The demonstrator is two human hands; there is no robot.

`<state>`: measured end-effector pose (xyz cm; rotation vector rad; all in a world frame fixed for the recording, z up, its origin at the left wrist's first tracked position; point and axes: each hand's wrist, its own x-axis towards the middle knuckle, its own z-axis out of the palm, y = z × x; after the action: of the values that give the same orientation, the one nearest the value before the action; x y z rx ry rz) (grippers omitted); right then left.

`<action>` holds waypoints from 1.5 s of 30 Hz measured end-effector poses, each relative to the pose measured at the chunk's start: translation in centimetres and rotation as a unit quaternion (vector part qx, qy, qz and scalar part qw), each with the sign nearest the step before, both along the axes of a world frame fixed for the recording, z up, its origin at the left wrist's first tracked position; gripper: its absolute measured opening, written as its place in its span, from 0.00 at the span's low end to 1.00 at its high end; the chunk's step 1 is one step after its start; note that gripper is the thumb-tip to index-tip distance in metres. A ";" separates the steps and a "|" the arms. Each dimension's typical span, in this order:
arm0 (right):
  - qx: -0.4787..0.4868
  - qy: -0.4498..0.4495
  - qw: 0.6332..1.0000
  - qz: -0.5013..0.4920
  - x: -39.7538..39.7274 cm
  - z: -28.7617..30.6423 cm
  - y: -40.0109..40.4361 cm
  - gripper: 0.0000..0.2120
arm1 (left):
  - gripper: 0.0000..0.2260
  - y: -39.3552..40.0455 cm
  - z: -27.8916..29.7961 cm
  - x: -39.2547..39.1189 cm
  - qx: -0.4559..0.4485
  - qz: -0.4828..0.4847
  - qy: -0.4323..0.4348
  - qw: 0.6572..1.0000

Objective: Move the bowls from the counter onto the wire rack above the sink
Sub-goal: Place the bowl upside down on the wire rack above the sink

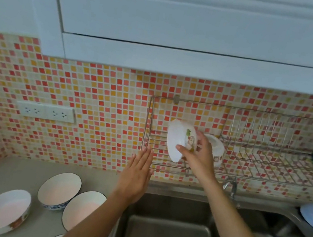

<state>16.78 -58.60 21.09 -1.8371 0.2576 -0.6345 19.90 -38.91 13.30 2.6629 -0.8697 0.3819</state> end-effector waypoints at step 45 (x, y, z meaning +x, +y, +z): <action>-0.461 0.255 0.848 -0.057 1.2 -4.1 -7.6 0.38 | 0.30 -5.4 2.7 2.2 0.068 -0.025 -0.023 0.997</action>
<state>17.98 -66.22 17.02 -2.9460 0.4651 -0.3360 22.09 -44.29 16.03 2.7593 -1.0083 0.3856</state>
